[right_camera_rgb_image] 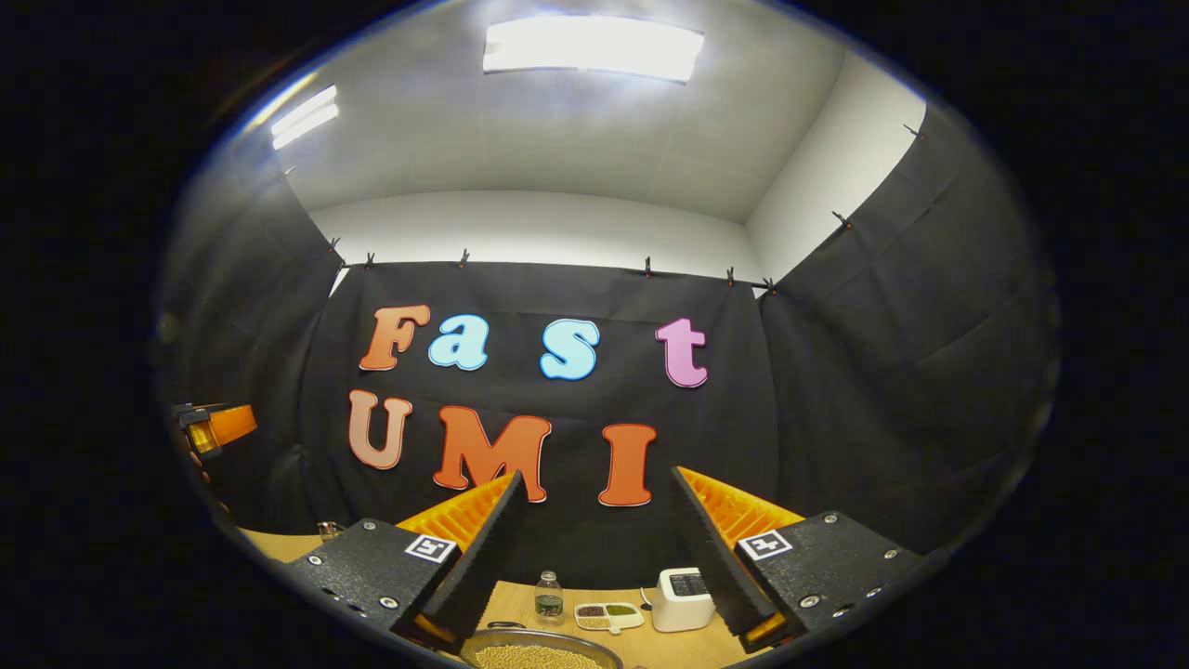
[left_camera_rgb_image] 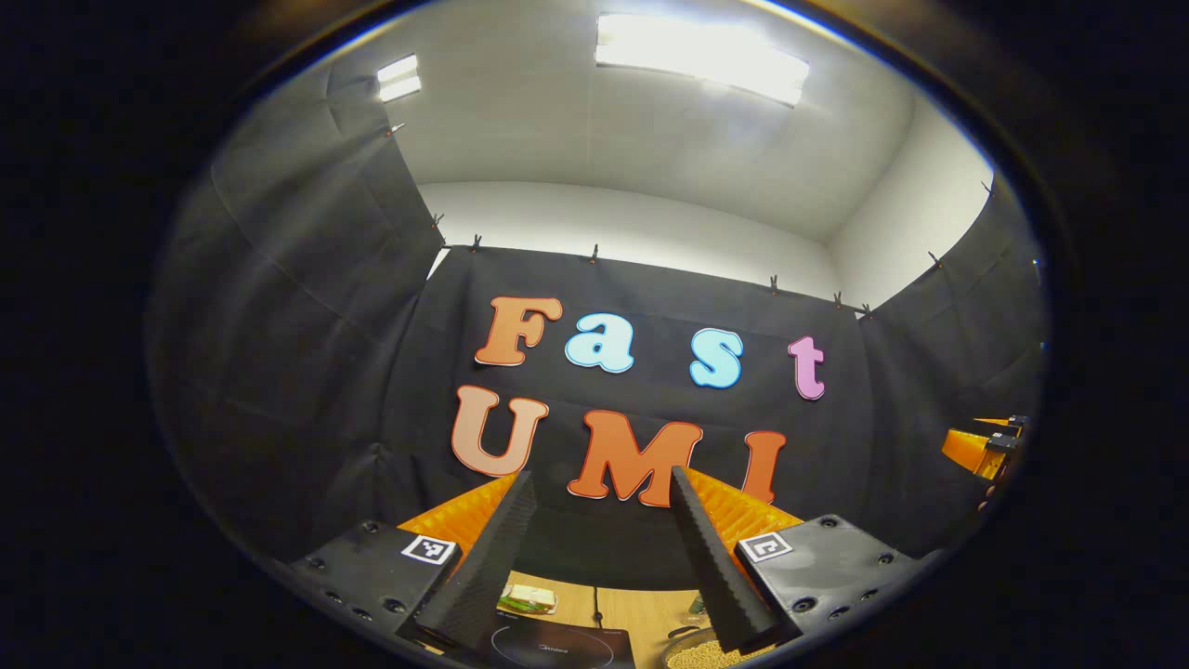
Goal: First push the handle of the pot to place it horizontally, then grasp the pot with both hands and set it on the induction cooktop.
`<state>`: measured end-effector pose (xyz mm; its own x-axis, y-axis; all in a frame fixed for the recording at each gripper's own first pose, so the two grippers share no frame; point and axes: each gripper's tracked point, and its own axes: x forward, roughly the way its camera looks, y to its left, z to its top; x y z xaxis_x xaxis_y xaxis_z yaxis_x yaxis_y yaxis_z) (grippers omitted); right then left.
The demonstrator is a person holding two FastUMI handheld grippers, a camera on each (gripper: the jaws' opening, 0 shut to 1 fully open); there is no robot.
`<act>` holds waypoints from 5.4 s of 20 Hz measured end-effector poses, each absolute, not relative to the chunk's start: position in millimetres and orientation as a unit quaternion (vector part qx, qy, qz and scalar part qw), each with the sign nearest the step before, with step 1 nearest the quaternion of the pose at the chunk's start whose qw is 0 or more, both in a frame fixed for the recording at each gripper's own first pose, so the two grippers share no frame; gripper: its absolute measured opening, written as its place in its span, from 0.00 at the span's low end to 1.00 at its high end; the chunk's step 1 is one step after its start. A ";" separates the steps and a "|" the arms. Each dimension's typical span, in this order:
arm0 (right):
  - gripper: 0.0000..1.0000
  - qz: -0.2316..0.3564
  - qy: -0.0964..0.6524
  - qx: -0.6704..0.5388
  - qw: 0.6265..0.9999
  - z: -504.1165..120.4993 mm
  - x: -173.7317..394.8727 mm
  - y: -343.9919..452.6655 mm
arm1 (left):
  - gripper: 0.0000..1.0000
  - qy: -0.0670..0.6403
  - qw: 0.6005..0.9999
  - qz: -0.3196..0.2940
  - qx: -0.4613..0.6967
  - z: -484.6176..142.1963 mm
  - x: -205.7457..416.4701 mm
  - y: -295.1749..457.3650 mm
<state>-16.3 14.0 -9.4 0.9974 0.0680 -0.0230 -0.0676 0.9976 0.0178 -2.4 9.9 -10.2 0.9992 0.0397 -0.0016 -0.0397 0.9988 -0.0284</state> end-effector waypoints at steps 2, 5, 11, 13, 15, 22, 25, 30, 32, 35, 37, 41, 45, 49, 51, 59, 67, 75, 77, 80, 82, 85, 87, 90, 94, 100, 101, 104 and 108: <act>0.95 0.033 0.022 0.009 0.999 -18.1 -14.9 13.9 | 0.95 0.005 1.000 0.018 -0.015 -13.1 -0.3 7.2; 0.95 0.031 0.040 0.011 0.999 -34.5 -14.5 10.8 | 0.97 0.009 1.000 0.018 -0.014 -19.4 2.5 8.8; 0.94 0.042 0.107 0.025 0.993 -89.7 -22.3 11.7 | 0.96 0.004 0.999 0.031 0.019 -24.9 3.4 9.6; 0.93 0.046 0.133 0.022 0.990 -110.2 -25.7 11.8 | 0.97 0.007 0.999 0.033 0.018 -25.7 2.9 12.5; 0.92 0.047 0.158 0.023 0.986 -130.7 -30.7 11.3 | 0.97 0.007 0.999 0.038 0.017 -28.2 2.1 15.0; 0.68 0.082 0.291 0.070 0.951 -222.5 -67.5 30.3 | 0.97 0.005 0.999 0.040 0.023 -31.9 2.8 11.3; 0.54 0.101 0.336 0.079 0.933 -254.8 -83.3 43.4 | 0.97 0.005 0.999 0.038 0.027 -33.4 3.1 9.7; 0.43 0.119 0.419 0.077 0.897 -310.5 -120.5 52.1 | 0.97 0.006 0.998 0.047 0.028 -34.9 3.2 16.9; 0.34 0.122 0.442 0.091 0.884 -322.4 -130.3 56.0 | 0.97 0.009 0.998 0.051 0.030 -35.8 1.7 21.3; 0.21 0.111 0.476 0.086 0.868 -346.7 -139.0 54.9 | 0.97 0.008 0.998 0.053 0.031 -36.3 -1.6 24.4; 0.15 0.109 0.499 0.089 0.855 -356.7 -145.5 58.0 | 0.97 0.011 0.998 0.057 0.032 -39.9 -0.7 28.5; 0.09 0.102 0.560 0.128 0.812 -379.6 -163.3 65.4 | 0.97 0.020 0.998 0.057 0.027 -46.1 -1.0 32.1; 0.03 0.131 0.624 0.182 0.748 -396.0 -199.9 86.5 | 0.97 0.020 0.998 0.062 0.027 -46.7 -1.8 40.7; 0.00 0.111 0.652 0.171 0.730 -420.8 -211.4 86.2 | 0.96 0.025 0.997 0.064 0.032 -54.0 -1.1 46.8; 0.01 0.107 0.665 0.190 0.715 -423.2 -215.3 92.8 | 0.97 0.031 0.997 0.064 0.030 -56.2 -0.8 48.2; 0.01 0.088 0.716 0.266 0.639 -450.3 -229.7 110.3 | 0.97 0.055 0.997 0.049 0.039 -76.3 -3.1 43.7; 0.01 0.043 0.741 0.294 0.602 -478.4 -224.5 100.8 | 0.95 0.074 0.995 0.035 0.060 -96.0 -0.9 31.8; 0.01 -0.018 0.736 0.288 0.612 -496.2 -199.7 57.8 | 0.95 0.088 0.993 0.038 0.067 -115.6 7.1 32.2; 0.01 -0.028 0.733 0.293 0.613 -498.5 -190.6 51.1 | 0.95 0.093 0.993 0.039 0.068 -119.6 10.1 32.3; 0.01 -0.036 0.728 0.294 0.618 -501.1 -180.6 39.7 | 0.95 0.095 0.992 0.039 0.070 -122.3 12.2 31.3; 0.01 -0.037 0.723 0.300 0.621 -503.5 -171.1 32.8 | 0.95 0.091 0.993 0.036 0.072 -121.4 14.7 30.6; 0.01 -0.047 0.717 0.312 0.622 -504.0 -159.4 25.4 | 0.95 0.093 0.992 0.038 0.072 -124.4 16.4 33.3; 0.01 -0.050 0.717 0.304 0.625 -507.6 -153.6 20.0 | 0.95 0.096 0.992 0.039 0.070 -128.4 16.1 34.2; 0.01 -0.054 0.715 0.289 0.634 -513.5 -144.1 9.3 | 0.95 0.100 0.991 0.045 0.080 -131.7 16.3 43.0; 0.00 -0.073 0.707 0.280 0.645 -518.6 -128.9 -1.3 | 0.95 0.103 0.989 0.059 0.085 -132.9 14.2 55.4; 0.01 -0.087 0.699 0.274 0.655 -524.3 -108.5 -16.4 | 0.95 0.117 0.988 0.059 0.084 -144.2 17.9 55.6; 0.01 -0.090 0.697 0.270 0.658 -526.1 -104.0 -20.8 | 0.95 0.118 0.988 0.057 0.086 -145.7 18.4 54.4; 0.01 -0.099 0.692 0.254 0.669 -529.8 -92.7 -34.5 | 0.97 0.121 0.987 0.054 0.095 -150.6 19.9 50.8; 0.01 -0.107 0.686 0.239 0.679 -536.9 -73.6 -45.1 | 0.95 0.125 0.985 0.048 0.106 -158.5 22.4 44.1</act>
<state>-73.6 -45.1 -536.9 0.0363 0.1824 -0.9826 0.4725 0.8632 0.1777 22.4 44.1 -158.5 0.9640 0.1218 -0.2363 -0.0689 0.9730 0.2204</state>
